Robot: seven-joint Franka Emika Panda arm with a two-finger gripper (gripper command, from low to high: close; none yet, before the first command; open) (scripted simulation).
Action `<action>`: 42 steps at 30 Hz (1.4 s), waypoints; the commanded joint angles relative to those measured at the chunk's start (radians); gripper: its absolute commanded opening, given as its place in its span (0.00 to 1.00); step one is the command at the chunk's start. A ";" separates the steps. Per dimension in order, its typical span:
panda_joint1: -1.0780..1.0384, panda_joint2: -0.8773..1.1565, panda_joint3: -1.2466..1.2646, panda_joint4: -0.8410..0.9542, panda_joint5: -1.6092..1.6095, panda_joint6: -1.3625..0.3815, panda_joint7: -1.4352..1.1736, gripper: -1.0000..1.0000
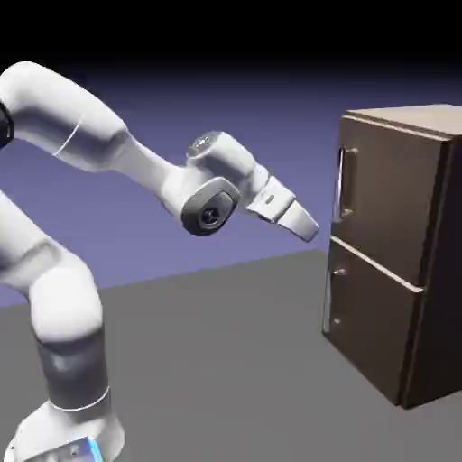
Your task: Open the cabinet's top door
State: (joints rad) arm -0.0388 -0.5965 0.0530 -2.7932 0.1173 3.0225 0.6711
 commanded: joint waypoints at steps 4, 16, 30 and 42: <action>-0.075 -0.039 0.079 0.025 0.174 -0.021 -0.104 0.50; -0.301 -0.157 0.314 0.100 0.696 -0.086 -0.414 0.50; -0.565 -0.295 0.590 0.187 1.305 -0.161 -0.777 0.50; -0.791 -0.413 0.825 0.262 1.827 -0.225 -1.088 0.50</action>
State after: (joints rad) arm -0.8300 -1.0092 0.8785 -2.5311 1.9442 2.7973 -0.4168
